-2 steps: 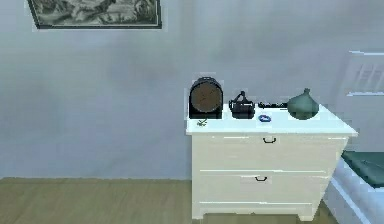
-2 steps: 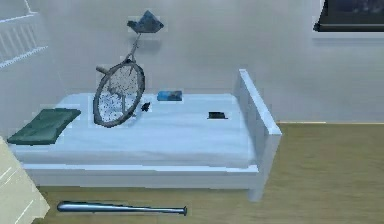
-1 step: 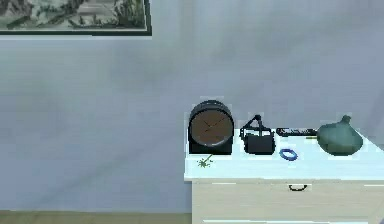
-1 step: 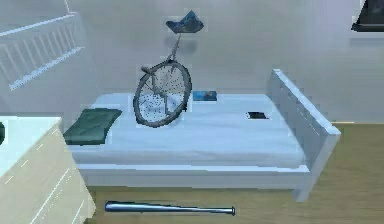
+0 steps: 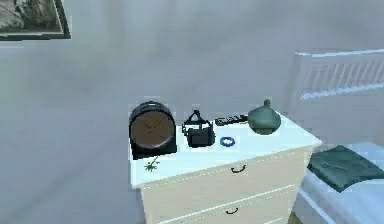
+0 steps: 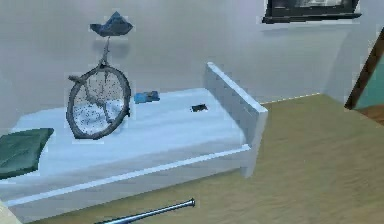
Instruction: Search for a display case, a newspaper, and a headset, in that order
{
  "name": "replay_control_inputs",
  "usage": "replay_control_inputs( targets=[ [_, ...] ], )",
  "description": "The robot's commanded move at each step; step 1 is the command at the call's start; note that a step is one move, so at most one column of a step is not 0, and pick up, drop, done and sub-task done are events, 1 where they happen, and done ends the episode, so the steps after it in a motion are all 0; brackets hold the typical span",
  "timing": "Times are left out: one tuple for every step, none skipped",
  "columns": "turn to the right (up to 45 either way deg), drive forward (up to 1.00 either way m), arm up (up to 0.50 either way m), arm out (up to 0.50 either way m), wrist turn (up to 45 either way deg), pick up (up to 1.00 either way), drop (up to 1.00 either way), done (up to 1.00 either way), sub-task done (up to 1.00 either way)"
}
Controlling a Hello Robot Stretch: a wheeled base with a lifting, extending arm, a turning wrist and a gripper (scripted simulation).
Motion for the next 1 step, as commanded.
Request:
replay_control_inputs(
  targets=[
    [0.0,0.00,0.00,0.00,0.0,0.00,0.00,1.00,0.00]
  ],
)
